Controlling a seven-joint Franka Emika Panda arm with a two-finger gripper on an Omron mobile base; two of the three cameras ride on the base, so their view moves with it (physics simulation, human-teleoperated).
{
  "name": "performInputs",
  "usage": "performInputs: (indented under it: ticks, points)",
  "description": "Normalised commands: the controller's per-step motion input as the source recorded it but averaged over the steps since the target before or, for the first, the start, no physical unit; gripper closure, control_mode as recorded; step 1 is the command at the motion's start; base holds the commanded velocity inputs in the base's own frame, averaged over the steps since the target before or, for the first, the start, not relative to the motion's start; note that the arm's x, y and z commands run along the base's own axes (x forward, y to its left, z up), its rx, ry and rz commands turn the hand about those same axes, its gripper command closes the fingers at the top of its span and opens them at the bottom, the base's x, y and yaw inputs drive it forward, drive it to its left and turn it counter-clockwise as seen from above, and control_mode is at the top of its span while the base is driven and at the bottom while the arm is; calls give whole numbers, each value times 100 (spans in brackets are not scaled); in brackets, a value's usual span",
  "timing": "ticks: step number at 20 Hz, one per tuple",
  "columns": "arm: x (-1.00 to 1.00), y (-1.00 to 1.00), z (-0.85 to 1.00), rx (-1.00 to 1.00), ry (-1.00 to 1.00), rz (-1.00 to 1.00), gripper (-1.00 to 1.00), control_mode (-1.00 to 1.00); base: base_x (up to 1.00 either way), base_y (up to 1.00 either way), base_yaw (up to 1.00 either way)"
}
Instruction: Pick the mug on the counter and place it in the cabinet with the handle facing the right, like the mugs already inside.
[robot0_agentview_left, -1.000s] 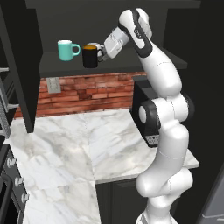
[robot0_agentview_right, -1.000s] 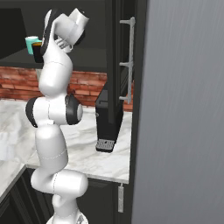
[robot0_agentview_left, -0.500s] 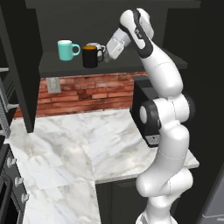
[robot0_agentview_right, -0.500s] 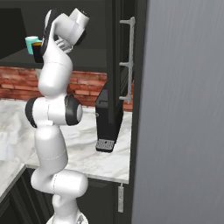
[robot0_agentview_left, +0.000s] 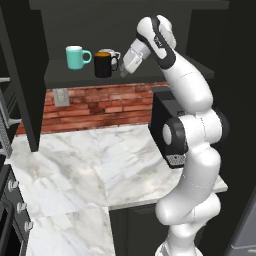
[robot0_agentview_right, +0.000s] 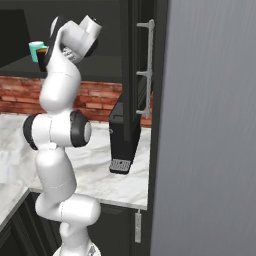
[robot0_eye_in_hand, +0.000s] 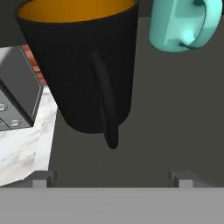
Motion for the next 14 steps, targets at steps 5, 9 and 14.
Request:
performInputs:
  ticks: [5, 9, 14]
  points:
    - [-11, 0, 0, -1, 0, -3, -100, -100, 0, 0, 0]
    - [-26, 0, 1, 0, 0, -5, -100, -100, 0, 0, 0]
    - [-45, 0, 0, 0, -1, -8, -100, -100, 0, 0, 0]
